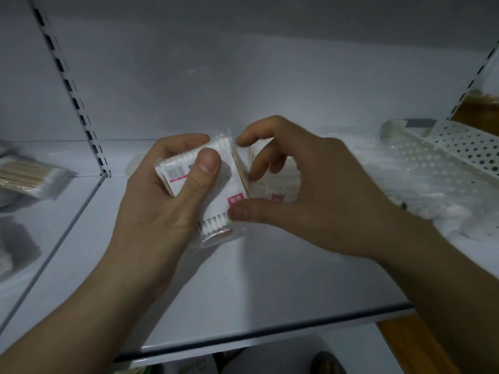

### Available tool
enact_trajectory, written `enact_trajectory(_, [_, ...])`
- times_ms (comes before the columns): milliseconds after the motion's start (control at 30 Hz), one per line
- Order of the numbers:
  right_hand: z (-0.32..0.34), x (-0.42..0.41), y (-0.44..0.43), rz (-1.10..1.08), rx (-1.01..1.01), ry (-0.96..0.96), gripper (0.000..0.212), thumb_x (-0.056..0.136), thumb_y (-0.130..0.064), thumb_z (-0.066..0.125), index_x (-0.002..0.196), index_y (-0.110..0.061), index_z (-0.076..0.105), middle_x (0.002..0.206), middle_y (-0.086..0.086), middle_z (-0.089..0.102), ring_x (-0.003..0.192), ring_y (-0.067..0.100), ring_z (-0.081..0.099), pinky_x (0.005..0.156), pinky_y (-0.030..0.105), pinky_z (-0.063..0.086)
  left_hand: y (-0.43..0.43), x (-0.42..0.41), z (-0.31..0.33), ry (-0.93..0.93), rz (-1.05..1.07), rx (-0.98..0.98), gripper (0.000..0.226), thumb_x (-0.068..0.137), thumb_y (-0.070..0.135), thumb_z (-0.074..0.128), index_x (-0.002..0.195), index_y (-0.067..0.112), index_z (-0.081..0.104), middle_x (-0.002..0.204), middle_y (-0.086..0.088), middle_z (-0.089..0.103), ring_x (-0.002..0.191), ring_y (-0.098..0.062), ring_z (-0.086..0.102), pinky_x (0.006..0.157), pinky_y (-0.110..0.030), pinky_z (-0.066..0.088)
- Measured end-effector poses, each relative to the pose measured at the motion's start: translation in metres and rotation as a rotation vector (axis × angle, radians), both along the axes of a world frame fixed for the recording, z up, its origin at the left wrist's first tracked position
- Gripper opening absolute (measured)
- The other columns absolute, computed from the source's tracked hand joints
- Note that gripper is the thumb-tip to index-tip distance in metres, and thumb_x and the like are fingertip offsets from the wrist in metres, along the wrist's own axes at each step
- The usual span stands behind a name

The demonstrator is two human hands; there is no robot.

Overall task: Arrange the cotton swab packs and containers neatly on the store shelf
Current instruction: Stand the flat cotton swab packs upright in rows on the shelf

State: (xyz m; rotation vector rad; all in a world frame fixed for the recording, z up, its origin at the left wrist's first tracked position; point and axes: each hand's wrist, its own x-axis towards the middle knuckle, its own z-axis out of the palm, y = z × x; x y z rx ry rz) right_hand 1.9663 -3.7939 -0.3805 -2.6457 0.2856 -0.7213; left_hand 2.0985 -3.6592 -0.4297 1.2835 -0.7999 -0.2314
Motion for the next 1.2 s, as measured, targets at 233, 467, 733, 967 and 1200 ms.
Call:
enact_trajectory(233, [0.001, 0.002, -0.005, 0.095, 0.286, -0.143, 0.034, 0.074, -0.03, 0.089, 0.101, -0.028, 0.068, 0.08, -0.009, 0.072, 0.081, 0.009, 0.069, 0.069, 0.018, 0.047, 0.004, -0.009, 0.006, 0.098, -0.071, -0.038, 0.068, 0.071, 0.076, 0.073, 0.117, 0.026, 0.065, 0.107, -0.005, 0.075, 0.092, -0.028, 0.076, 0.065, -0.042, 0.063])
enact_trajectory(467, [0.016, -0.019, -0.038, 0.037, 0.422, -0.271, 0.027, 0.075, -0.009, 0.07, 0.096, -0.026, 0.071, 0.084, -0.002, 0.062, 0.07, 0.01, 0.066, 0.059, 0.023, 0.051, 0.007, 0.003, -0.001, 0.135, -0.036, 0.006, 0.046, 0.074, 0.018, 0.081, 0.115, 0.031, 0.066, 0.11, 0.0, 0.075, 0.093, -0.022, 0.077, 0.06, -0.033, 0.062])
enact_trajectory(733, [0.009, -0.03, -0.041, 0.028, 0.211, 0.005, 0.051, 0.07, -0.023, 0.09, 0.114, -0.028, 0.066, 0.1, -0.005, 0.072, 0.083, 0.018, 0.073, 0.076, 0.04, 0.062, 0.01, 0.01, -0.011, 0.058, -0.066, 0.089, 0.046, 0.087, -0.004, 0.071, 0.114, 0.034, 0.067, 0.112, -0.001, 0.075, 0.096, -0.023, 0.076, 0.06, -0.037, 0.063])
enact_trajectory(967, [-0.005, -0.021, -0.044, -0.023, -0.222, 0.074, 0.032, 0.072, -0.039, 0.087, 0.1, -0.031, 0.074, 0.086, -0.025, 0.064, 0.084, 0.002, 0.057, 0.075, 0.006, 0.039, 0.007, 0.006, -0.011, 0.048, -0.098, 0.082, 0.046, 0.087, -0.004, 0.071, 0.113, 0.034, 0.068, 0.109, -0.002, 0.075, 0.091, -0.024, 0.077, 0.058, -0.038, 0.063])
enact_trajectory(1200, [-0.005, -0.024, -0.048, -0.018, -0.334, 0.148, 0.046, 0.068, -0.035, 0.092, 0.108, -0.027, 0.071, 0.092, -0.009, 0.065, 0.082, 0.011, 0.058, 0.075, 0.03, 0.046, 0.01, 0.008, -0.011, 0.033, -0.111, 0.106, 0.046, 0.087, -0.003, 0.071, 0.11, 0.037, 0.069, 0.108, -0.001, 0.076, 0.092, -0.022, 0.077, 0.059, -0.04, 0.063])
